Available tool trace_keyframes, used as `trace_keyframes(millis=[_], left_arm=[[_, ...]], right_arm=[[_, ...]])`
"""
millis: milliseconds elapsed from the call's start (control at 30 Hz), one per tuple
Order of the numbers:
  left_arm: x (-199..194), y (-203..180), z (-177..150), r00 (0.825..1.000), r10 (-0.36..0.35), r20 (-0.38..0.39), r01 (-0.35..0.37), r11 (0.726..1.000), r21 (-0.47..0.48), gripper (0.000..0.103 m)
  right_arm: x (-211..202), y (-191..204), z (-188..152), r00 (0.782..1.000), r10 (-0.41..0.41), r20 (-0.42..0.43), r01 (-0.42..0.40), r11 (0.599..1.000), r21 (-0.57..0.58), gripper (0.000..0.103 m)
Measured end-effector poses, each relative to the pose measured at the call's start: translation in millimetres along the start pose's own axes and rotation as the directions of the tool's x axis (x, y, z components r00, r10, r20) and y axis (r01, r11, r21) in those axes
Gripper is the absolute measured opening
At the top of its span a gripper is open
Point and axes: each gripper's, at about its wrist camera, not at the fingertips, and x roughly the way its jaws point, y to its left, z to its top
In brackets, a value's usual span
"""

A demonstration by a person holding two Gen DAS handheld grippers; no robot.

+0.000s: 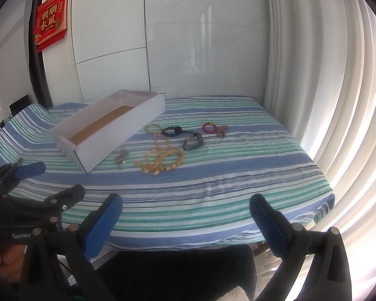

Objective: Organize jewelry

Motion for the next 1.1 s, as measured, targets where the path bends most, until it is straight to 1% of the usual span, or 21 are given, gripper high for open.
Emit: trace_keyframes(millis=[1100], left_arm=[[-2.6,-5.0,0.1,1.000,0.004,0.005,-0.004,1.000,0.015,0.102]], right_arm=[[-0.1,-1.4,-0.6,1.000,0.000,0.001,0.000,1.000,0.002,0.103]])
